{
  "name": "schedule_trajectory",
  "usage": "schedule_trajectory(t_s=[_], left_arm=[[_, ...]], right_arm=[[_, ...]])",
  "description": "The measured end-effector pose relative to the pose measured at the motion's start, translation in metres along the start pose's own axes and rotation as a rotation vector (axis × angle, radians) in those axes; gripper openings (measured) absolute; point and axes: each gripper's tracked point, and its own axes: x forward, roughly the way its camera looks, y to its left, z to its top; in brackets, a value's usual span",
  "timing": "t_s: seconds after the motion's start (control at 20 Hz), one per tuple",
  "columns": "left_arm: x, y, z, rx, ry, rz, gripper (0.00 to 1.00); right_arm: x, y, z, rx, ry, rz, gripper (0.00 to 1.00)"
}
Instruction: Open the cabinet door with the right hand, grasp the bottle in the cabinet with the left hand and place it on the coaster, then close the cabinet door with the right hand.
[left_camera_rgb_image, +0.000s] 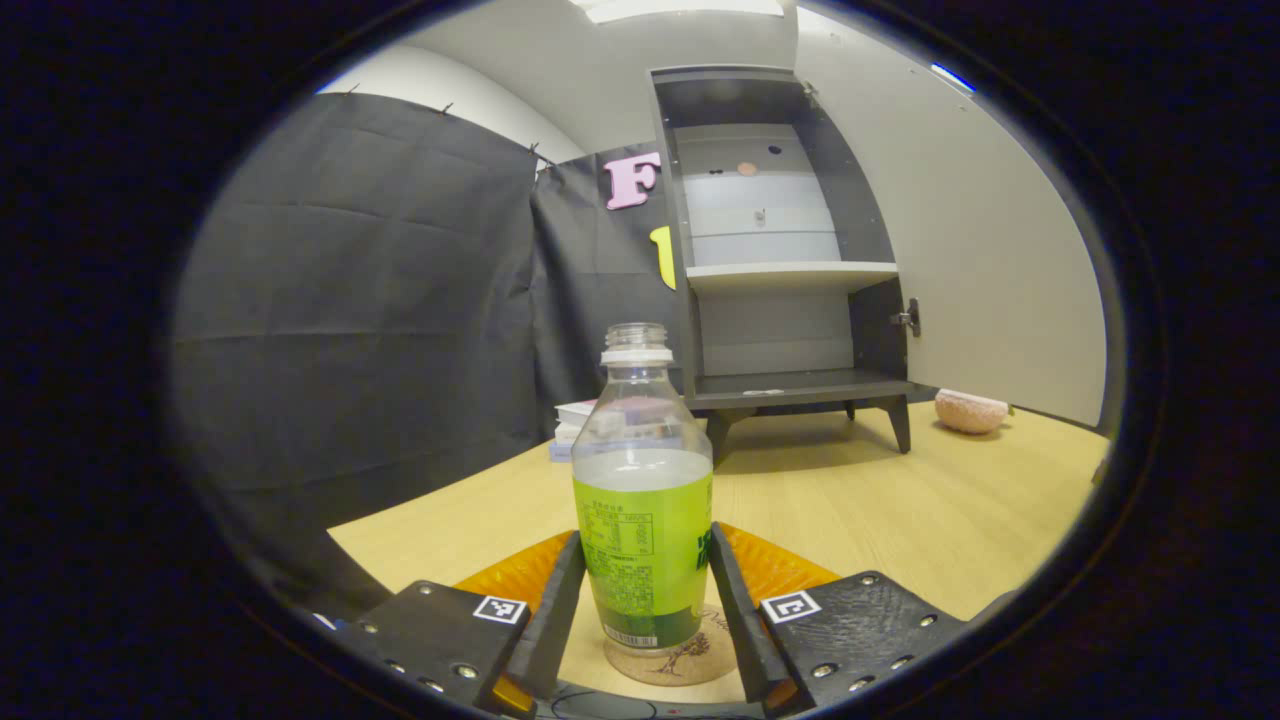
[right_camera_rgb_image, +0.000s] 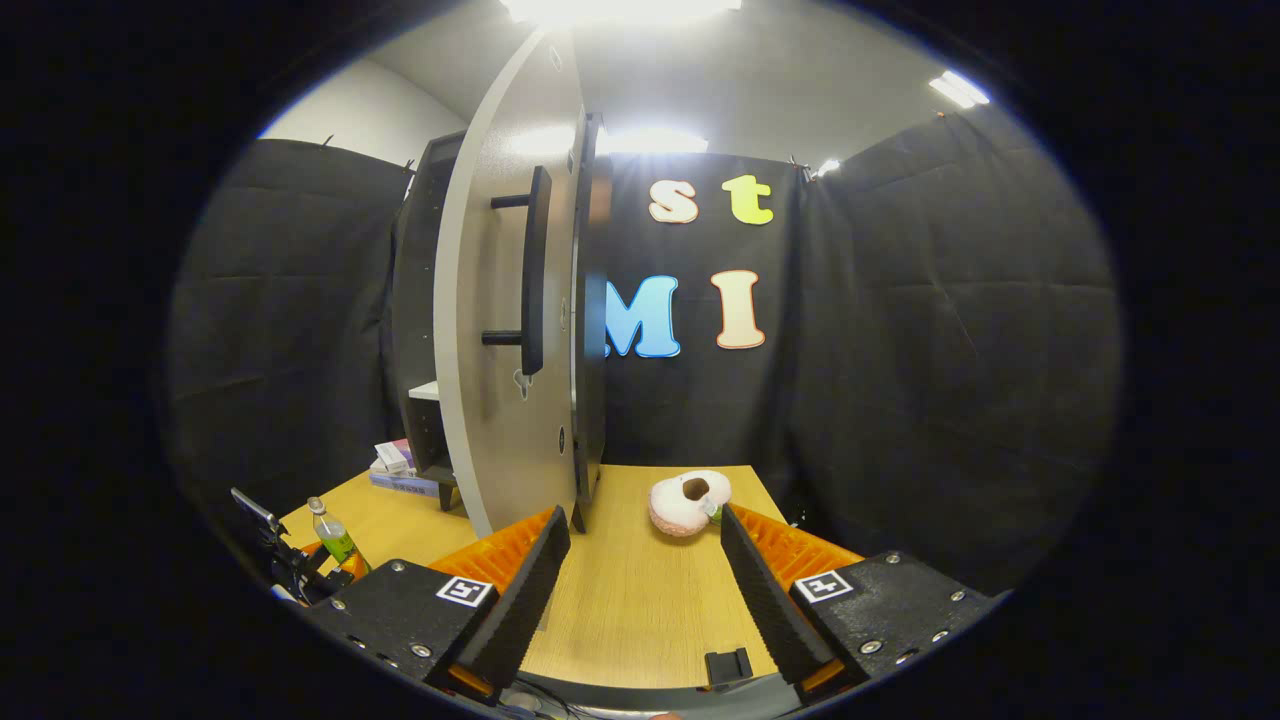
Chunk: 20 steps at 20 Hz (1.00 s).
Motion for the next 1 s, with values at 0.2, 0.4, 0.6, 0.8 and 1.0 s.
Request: schedule_trajectory(t_s=[0.2,0.4,0.6,0.8,1.0], left_arm=[[-0.005,0.015,0.002,0.018,0.026,0.03,0.9],[-0.003,0.009,0.032,0.028,-0.004,0.027,0.87],[-0.007,0.009,0.077,0.013,-0.039,0.03,0.87],[-0.018,0.015,0.126,-0.008,-0.057,0.044,0.87],[-0.036,0.019,0.179,-0.007,-0.085,0.044,0.82]], right_arm=[[0.001,0.005,0.005,-0.011,-0.014,0.019,0.94],[0.002,0.004,0.008,-0.001,-0.022,0.03,0.94],[0.004,0.001,0.024,0.021,-0.058,0.031,0.94],[0.005,0.002,0.049,0.04,-0.098,0.029,0.94],[0.015,-0.008,0.081,0.026,-0.169,-0.049,0.94]])
